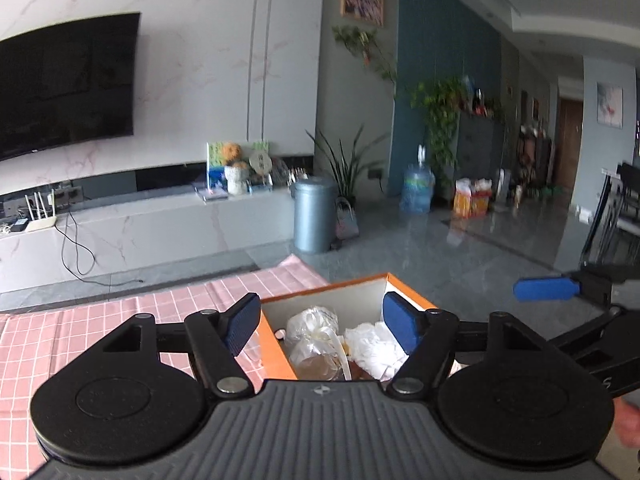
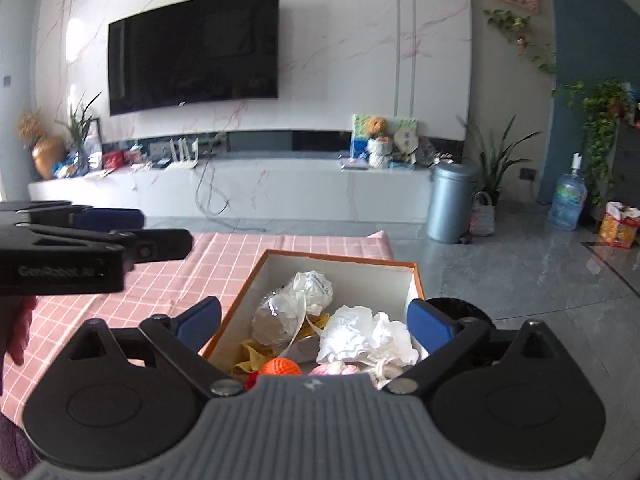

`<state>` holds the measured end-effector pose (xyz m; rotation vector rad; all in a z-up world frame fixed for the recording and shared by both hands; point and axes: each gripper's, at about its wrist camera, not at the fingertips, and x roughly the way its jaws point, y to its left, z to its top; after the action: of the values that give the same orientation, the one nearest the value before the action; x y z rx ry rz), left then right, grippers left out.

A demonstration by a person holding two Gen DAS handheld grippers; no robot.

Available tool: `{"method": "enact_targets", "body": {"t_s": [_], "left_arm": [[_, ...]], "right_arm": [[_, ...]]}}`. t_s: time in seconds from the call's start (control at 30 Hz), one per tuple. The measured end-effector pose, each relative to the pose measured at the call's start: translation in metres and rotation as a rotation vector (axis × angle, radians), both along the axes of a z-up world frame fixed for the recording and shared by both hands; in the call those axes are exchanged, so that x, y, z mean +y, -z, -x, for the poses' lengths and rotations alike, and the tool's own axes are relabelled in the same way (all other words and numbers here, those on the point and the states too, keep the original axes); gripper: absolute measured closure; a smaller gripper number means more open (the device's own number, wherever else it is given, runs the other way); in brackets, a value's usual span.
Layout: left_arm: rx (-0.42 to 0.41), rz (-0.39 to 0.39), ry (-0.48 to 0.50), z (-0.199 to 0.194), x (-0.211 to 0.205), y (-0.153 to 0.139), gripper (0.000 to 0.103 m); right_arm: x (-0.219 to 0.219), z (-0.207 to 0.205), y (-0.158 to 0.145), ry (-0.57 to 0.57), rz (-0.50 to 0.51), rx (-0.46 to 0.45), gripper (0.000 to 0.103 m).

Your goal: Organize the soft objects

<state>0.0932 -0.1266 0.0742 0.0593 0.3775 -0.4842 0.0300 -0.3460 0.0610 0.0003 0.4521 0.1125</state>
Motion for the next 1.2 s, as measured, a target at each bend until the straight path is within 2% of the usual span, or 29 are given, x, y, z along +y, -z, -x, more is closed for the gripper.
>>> {"method": "enact_targets", "body": {"t_s": [0.2, 0.3, 0.47, 0.67, 0.7, 0.83, 1.03, 1.2], "left_arm": [[-0.063, 0.04, -0.089, 0.029, 0.016, 0.011, 0.018], [-0.087, 0.008, -0.135, 0.043, 0.02, 0.025, 0.015], [-0.06, -0.056, -0.186, 0.056, 0.023, 0.044, 0.01], [-0.076, -0.075, -0.248, 0.068, 0.03, 0.058, 0.003], [-0.074, -0.068, -0.259, 0.069, 0.032, 0.059, 0.0], [-0.054, -0.016, -0.286, 0.071, 0.042, 0.068, 0.0], [-0.005, -0.04, -0.304, 0.069, 0.048, 0.083, 0.0], [0.021, -0.059, -0.314, 0.073, 0.048, 0.096, 0.0]], "right_arm": [[0.02, 0.03, 0.011, 0.078, -0.028, -0.061, 0.003], [0.027, 0.044, 0.02, 0.121, -0.018, -0.096, 0.003], [0.036, 0.056, 0.039, 0.166, 0.03, -0.125, 0.003], [0.035, 0.061, 0.061, 0.186, -0.053, -0.098, 0.003], [0.036, 0.06, 0.065, 0.189, -0.058, -0.086, 0.003], [0.039, 0.056, 0.076, 0.189, -0.066, -0.049, 0.003], [0.051, 0.057, 0.093, 0.203, 0.005, -0.052, 0.003], [0.057, 0.06, 0.099, 0.195, 0.005, -0.048, 0.003]]}}
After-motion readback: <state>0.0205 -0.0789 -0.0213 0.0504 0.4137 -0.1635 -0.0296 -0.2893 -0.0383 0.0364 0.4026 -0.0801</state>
